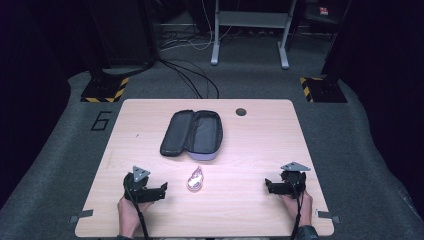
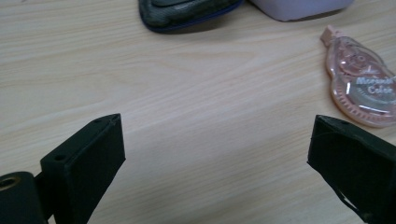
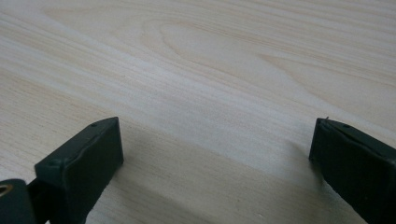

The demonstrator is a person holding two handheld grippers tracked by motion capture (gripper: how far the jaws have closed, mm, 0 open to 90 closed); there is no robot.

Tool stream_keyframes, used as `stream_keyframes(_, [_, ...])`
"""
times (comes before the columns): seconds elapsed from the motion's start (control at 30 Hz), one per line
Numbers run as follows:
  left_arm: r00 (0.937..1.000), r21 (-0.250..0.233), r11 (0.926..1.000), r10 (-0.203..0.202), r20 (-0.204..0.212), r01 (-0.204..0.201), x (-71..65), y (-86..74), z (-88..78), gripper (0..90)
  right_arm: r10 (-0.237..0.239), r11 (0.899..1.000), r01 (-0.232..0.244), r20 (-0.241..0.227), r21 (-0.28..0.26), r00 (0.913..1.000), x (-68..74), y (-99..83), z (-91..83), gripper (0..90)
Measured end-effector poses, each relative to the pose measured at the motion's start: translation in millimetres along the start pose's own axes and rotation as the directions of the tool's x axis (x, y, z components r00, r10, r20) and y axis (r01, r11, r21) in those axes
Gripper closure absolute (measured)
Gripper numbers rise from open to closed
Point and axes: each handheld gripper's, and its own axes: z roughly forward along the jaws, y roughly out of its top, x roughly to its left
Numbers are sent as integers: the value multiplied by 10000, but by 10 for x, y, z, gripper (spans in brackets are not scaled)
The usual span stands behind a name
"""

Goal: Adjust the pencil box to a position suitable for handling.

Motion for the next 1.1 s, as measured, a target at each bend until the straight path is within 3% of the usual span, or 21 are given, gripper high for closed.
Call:
stream_keyframes(0.23, [9986, 109, 9994, 319, 416, -324, -207, 68, 108, 24, -16, 10000, 16, -10, -6, 10000, -2, -1, 0, 24])
stream_keyframes(0.27, [9971, 152, 9989, 434, 630, -444, -271, 92, 148, 20, -6, 10000, 6, -9, -8, 10000, -1, -1, 0, 24])
stream_keyframes(0.33, [9975, 94, 9991, 398, 588, -405, -299, 97, 165, 15, -14, 10000, 14, -11, -7, 10000, -1, -1, 0, 24])
stream_keyframes(0.77, [9884, 240, 9958, 844, 1266, -881, -620, 188, 374, 2, -17, 10000, 17, -18, -13, 10000, -2, -1, 0, 24])
stream_keyframes(0.97, [9786, 408, 9891, 1336, 1567, -1416, -752, 214, 444, 35, -22, 10000, 22, -18, -16, 10000, -2, -2, 0, 24])
stream_keyframes(1.0, [9746, 538, 9850, 1534, 1633, -1641, -754, 223, 445, 43, -19, 10000, 19, -18, -13, 10000, -2, -2, 0, 25])
stream_keyframes(1.03, [9766, 355, 9882, 1411, 1625, -1487, -785, 219, 469, 53, -16, 10000, 16, -18, -15, 10000, -2, -2, 0, 24])
stream_keyframes(1.07, [9726, 427, 9852, 1566, 1719, -1662, -793, 225, 477, 72, -19, 10000, 19, -18, -16, 10000, -2, -2, 0, 24])
stream_keyframes(1.1, [9743, 306, 9882, 1423, 1747, -1498, -815, 225, 491, 109, -18, 10000, 18, -18, -15, 10000, -2, -2, 0, 25])
